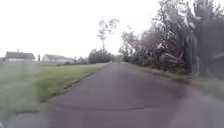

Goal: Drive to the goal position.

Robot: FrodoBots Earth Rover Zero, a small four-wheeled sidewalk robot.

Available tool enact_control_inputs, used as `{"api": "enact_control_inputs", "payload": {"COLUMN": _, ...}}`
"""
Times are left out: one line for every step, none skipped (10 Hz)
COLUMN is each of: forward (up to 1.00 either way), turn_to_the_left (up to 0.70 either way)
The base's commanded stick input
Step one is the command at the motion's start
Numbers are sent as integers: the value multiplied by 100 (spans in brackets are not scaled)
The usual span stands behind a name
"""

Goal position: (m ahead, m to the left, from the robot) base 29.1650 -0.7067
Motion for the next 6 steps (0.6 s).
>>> {"api": "enact_control_inputs", "payload": {"forward": 85, "turn_to_the_left": 0}}
{"api": "enact_control_inputs", "payload": {"forward": 85, "turn_to_the_left": 0}}
{"api": "enact_control_inputs", "payload": {"forward": 85, "turn_to_the_left": 0}}
{"api": "enact_control_inputs", "payload": {"forward": 85, "turn_to_the_left": 0}}
{"api": "enact_control_inputs", "payload": {"forward": 85, "turn_to_the_left": 0}}
{"api": "enact_control_inputs", "payload": {"forward": 85, "turn_to_the_left": 0}}
